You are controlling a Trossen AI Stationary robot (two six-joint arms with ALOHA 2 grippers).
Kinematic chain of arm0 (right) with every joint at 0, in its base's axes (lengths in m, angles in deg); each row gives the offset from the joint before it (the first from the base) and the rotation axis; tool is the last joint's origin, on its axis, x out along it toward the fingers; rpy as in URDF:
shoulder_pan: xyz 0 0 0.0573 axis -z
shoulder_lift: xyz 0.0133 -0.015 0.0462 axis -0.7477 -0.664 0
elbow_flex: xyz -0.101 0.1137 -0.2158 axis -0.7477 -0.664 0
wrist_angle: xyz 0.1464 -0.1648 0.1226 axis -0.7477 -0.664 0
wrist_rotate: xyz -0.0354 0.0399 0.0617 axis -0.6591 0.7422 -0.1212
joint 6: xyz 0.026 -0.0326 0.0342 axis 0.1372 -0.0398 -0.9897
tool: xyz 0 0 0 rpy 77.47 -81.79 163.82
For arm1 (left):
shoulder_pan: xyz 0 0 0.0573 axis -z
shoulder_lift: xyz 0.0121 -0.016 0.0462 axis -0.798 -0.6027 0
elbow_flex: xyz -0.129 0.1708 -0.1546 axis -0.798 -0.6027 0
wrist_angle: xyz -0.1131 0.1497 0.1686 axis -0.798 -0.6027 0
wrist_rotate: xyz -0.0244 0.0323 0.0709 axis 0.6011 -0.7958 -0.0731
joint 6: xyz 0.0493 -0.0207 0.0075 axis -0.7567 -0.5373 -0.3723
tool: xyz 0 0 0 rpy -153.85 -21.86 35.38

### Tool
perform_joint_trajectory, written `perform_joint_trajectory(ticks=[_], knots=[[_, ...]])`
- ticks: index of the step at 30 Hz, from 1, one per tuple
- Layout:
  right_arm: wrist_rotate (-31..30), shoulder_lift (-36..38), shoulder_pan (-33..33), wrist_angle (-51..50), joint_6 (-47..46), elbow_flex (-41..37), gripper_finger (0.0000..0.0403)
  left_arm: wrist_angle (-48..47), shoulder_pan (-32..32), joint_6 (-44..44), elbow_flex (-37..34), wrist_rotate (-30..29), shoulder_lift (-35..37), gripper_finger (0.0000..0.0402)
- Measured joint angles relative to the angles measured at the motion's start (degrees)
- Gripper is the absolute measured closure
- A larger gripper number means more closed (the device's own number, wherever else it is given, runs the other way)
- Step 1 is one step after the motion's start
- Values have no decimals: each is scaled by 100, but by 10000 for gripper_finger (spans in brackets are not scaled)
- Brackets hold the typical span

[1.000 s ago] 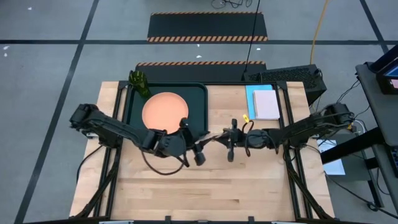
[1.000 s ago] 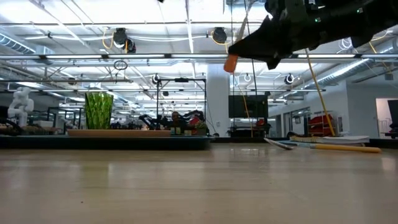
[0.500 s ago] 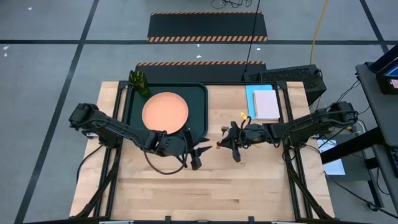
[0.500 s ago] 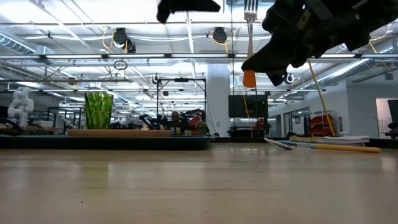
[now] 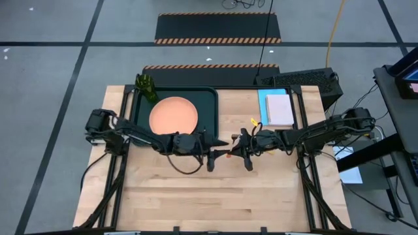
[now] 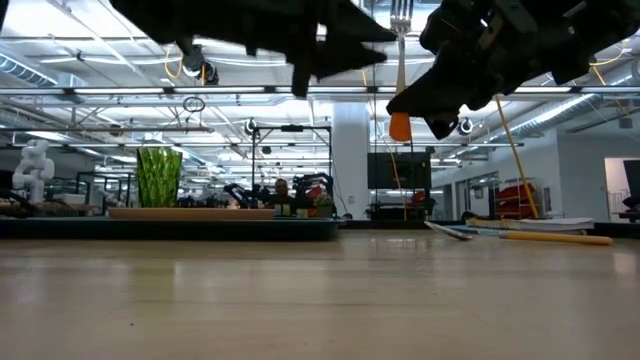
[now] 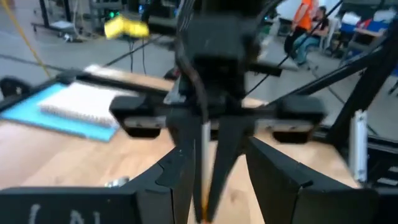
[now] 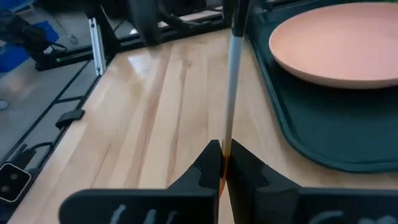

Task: Pick and place plate/cup/fork/spoon on tray
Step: Put the orange fork on the black table tray to the right of the orange plate

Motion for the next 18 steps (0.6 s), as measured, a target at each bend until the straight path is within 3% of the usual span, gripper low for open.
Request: perform_joint_trajectory(ticks=[5,13,18], knots=[[-15,-38,63,-9,1,0,403,396,-121,4,-6,573,-263,256],[-50,-40,69,233,49,-2,403,544,-223,73,0,644,-360,258],[-40,-51,66,288,42,-2,401,661,-225,74,1,689,-360,300]])
